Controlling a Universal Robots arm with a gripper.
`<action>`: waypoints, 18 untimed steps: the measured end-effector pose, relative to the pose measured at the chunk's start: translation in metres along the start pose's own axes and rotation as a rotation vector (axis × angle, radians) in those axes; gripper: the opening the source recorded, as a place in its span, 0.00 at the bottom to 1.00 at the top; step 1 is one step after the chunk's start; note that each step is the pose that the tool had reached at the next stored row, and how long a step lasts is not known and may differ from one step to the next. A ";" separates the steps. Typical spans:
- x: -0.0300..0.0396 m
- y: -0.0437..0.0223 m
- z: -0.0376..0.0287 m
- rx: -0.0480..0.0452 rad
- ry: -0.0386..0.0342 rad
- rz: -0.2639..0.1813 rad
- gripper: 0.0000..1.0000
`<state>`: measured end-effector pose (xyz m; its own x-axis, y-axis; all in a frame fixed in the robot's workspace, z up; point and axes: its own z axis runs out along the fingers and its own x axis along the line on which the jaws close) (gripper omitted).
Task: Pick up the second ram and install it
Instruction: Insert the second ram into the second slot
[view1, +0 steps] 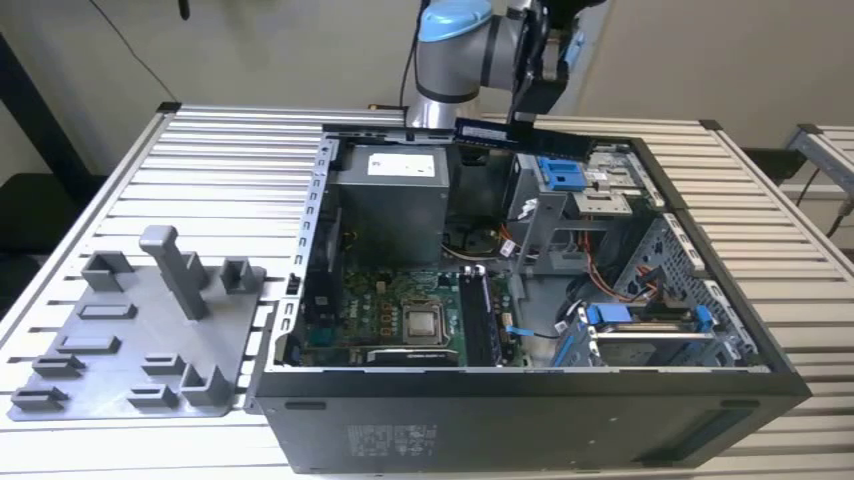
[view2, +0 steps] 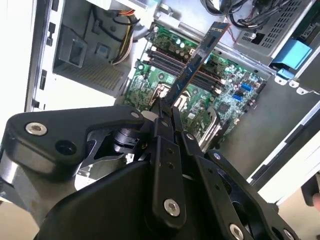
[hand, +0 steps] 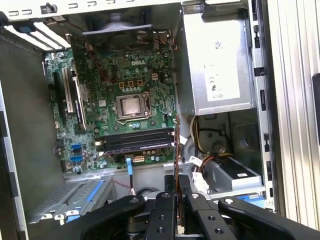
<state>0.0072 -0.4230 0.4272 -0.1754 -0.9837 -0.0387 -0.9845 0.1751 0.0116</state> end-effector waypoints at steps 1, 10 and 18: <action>0.0000 0.0000 0.0000 0.0004 -0.0001 0.010 0.14; 0.0000 0.0000 0.0001 0.0042 -0.0012 0.109 0.14; 0.0000 0.0000 0.0003 0.0088 -0.0010 0.219 0.14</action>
<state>0.0072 -0.4230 0.4269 -0.3849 -0.9222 -0.0372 -0.9230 0.3847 0.0111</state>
